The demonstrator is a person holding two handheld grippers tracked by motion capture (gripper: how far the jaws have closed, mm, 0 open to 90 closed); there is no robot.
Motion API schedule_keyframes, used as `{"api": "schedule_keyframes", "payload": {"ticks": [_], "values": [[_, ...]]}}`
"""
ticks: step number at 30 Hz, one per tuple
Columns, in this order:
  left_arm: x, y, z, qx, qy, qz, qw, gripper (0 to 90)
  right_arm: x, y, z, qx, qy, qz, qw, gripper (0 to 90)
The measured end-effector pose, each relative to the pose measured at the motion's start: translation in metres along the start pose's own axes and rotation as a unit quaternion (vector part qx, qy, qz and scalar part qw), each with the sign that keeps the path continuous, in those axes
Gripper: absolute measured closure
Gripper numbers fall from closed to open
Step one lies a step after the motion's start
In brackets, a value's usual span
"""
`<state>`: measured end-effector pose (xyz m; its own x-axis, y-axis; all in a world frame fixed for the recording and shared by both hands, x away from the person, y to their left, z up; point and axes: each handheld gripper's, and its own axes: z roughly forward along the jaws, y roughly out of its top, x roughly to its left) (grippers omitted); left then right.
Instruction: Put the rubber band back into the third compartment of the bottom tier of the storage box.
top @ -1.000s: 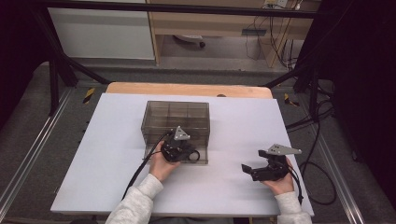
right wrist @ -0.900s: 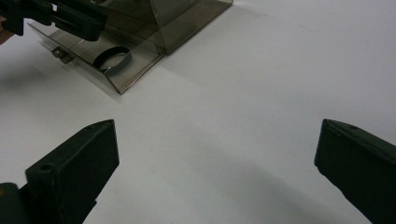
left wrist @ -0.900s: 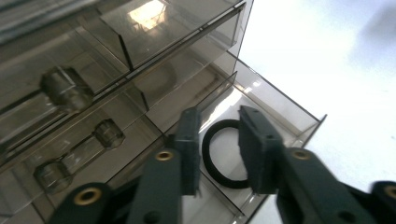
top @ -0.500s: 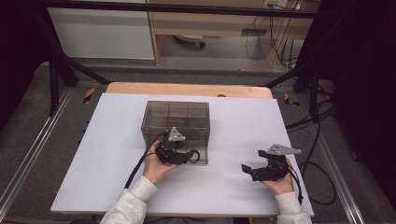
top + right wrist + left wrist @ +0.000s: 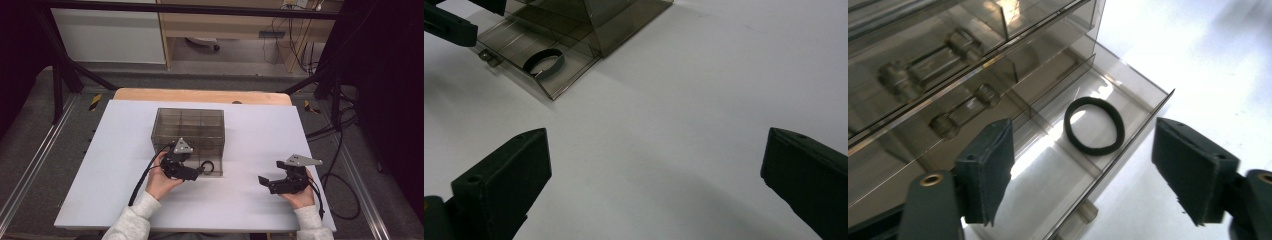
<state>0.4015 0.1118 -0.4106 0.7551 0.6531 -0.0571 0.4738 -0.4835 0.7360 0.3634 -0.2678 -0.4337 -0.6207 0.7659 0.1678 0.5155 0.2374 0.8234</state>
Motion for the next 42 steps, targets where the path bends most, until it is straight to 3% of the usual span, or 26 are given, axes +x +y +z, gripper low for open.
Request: {"api": "schedule_keyframes", "payload": {"ticks": [12, 42], "values": [[0.001, -0.009, -0.009, 0.006, -0.004, 0.009, 0.9999, 5.5, 0.000, 0.000, 0.000, 0.000, 0.000, 0.000, 1.0000, 0.5], [0.004, -0.029, -0.037, -0.004, -0.014, 0.014, 0.9998, 2.9, 0.000, 0.000, 0.000, -0.001, 0.001, 0.002, 1.0000, 0.5]]}}
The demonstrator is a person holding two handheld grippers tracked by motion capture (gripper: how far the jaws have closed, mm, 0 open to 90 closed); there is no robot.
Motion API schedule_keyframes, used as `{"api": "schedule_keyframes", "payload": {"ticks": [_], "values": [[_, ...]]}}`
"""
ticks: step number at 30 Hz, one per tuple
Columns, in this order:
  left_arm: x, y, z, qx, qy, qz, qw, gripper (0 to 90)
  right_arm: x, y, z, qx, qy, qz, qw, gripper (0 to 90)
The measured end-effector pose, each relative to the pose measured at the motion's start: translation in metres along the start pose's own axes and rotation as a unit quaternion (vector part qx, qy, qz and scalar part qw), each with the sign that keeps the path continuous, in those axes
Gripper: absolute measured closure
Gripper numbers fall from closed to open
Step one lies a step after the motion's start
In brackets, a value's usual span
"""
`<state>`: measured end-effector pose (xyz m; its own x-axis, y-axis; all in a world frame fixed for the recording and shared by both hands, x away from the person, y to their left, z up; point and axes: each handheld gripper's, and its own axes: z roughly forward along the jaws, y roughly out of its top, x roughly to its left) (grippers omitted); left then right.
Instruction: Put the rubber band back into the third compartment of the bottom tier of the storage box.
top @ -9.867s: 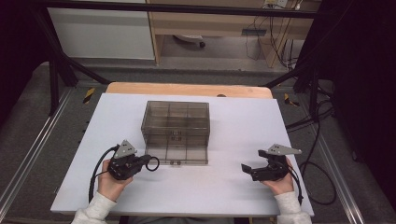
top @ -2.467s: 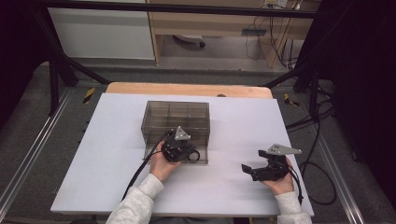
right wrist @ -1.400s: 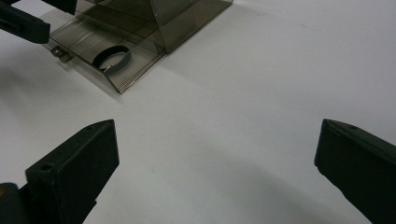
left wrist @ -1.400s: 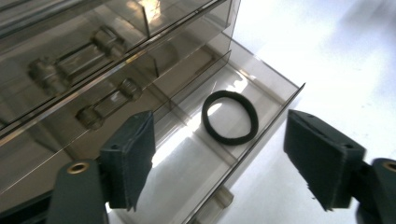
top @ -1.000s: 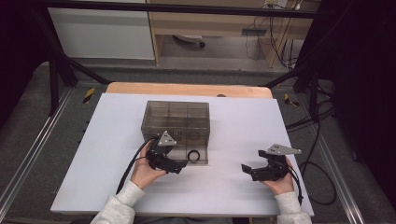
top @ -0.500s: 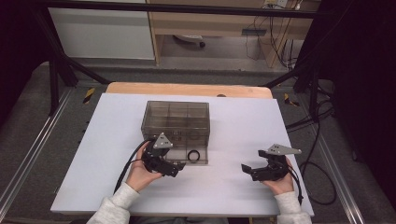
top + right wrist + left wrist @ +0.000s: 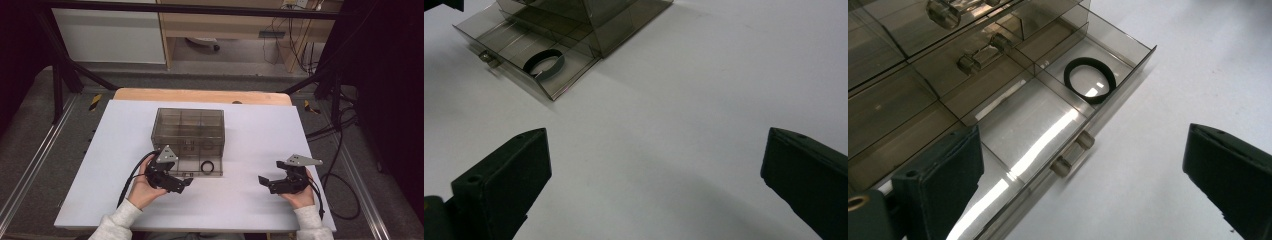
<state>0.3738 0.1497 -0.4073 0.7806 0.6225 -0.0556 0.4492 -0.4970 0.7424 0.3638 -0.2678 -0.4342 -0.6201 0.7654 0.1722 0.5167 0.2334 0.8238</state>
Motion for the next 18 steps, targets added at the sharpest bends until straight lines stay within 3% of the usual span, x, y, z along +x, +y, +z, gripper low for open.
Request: {"api": "schedule_keyframes", "payload": {"ticks": [18], "values": [[0.010, -0.017, -0.019, -0.006, 0.017, -0.008, 0.9998, 3.8, 0.000, 0.000, 0.000, -0.001, -0.001, 0.001, 1.0000, 0.4]]}}
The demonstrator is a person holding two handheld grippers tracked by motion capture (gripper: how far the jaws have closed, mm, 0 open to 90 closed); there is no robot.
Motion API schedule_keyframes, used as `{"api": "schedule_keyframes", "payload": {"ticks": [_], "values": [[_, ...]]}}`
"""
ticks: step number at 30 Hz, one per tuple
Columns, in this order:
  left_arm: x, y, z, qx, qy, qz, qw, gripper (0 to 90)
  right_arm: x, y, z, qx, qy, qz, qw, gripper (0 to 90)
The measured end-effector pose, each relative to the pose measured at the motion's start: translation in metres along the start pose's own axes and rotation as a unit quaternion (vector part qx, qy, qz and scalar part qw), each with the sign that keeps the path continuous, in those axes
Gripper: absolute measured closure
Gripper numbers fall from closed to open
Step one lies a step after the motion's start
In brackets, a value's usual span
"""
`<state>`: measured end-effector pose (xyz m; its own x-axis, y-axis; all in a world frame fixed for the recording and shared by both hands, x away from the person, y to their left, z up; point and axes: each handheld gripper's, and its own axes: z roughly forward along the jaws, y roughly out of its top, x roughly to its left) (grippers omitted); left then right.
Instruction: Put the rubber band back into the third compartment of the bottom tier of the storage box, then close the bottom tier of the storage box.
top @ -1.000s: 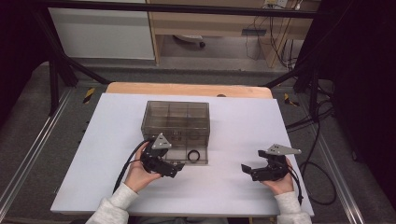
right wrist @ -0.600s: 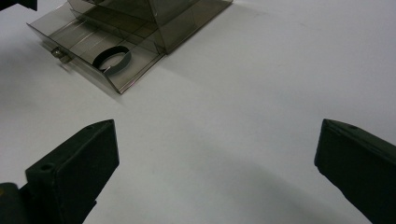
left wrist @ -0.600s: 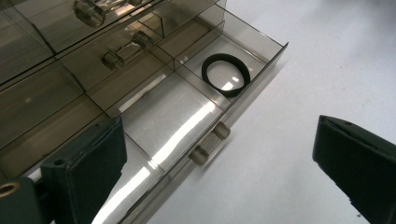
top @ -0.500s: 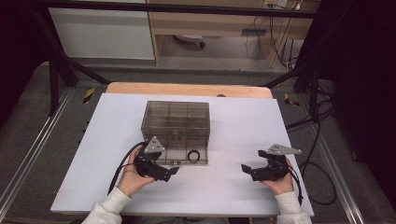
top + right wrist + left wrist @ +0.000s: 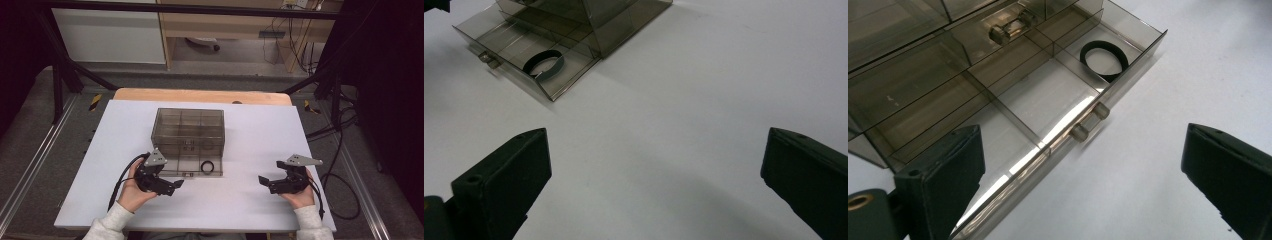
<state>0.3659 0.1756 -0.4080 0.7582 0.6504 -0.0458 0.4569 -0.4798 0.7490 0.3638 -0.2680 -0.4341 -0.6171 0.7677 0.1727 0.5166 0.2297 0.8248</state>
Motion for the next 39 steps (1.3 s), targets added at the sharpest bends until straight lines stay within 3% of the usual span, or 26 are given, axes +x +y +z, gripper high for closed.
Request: {"api": "schedule_keyframes", "payload": {"ticks": [24, 39], "values": [[0.004, -0.014, -0.005, 0.002, -0.005, -0.001, 1.0000, 9.6, 0.000, 0.000, 0.000, 0.002, 0.001, -0.001, 1.0000, 0.5], [0.003, -0.017, -0.005, 0.009, -0.003, -0.003, 1.0000, 25.2, 0.000, 0.000, 0.000, 0.002, 0.001, -0.001, 1.0000, 0.5]]}}
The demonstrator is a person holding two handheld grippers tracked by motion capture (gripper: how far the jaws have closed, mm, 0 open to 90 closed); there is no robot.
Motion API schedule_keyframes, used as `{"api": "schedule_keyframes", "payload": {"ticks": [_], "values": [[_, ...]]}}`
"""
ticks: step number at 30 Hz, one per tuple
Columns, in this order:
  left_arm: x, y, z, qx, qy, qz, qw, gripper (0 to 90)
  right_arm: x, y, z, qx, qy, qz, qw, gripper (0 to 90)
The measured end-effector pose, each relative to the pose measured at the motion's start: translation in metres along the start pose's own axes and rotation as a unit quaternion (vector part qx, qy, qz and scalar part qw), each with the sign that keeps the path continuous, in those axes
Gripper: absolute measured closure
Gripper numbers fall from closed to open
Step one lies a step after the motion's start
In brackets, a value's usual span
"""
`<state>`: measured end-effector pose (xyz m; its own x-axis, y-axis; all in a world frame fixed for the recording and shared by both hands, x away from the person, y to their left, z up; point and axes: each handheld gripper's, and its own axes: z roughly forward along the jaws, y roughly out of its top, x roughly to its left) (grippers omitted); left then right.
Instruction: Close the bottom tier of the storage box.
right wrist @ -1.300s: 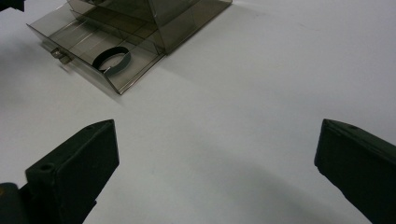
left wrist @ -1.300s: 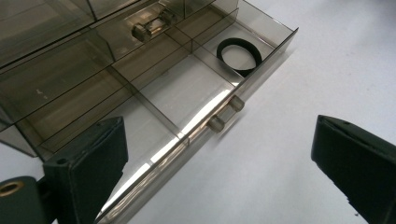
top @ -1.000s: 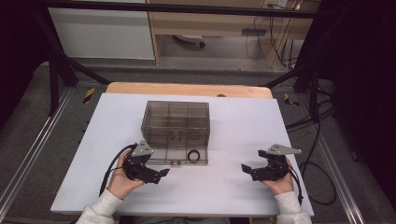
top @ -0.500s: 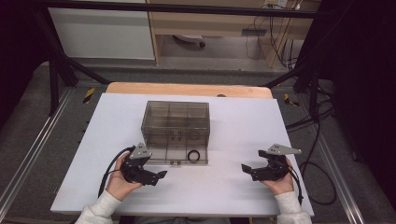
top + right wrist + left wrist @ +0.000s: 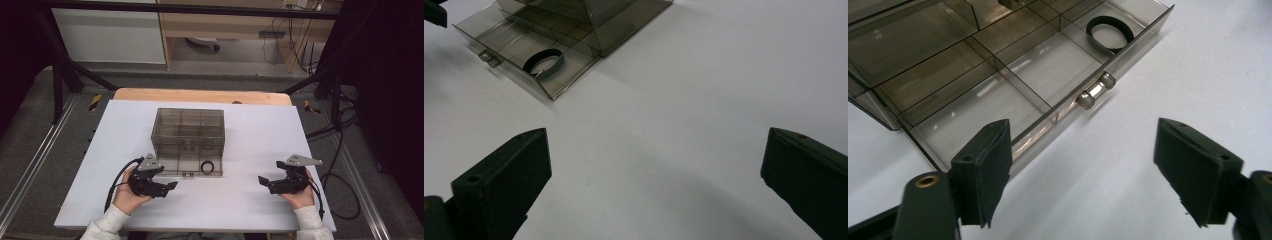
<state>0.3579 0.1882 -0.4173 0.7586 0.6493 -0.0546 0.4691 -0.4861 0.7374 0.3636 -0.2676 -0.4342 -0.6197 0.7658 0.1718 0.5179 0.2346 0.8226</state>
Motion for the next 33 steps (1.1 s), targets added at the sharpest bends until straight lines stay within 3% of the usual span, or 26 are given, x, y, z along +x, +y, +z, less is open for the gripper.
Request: {"api": "schedule_keyframes", "payload": {"ticks": [33], "values": [[-0.0028, -0.0018, 0.0046, 0.013, -0.003, -0.005, 0.9999, 56.8, -0.0008, -0.0001, 0.0000, -0.002, 0.000, 0.000, 1.0000, 0.5]]}}
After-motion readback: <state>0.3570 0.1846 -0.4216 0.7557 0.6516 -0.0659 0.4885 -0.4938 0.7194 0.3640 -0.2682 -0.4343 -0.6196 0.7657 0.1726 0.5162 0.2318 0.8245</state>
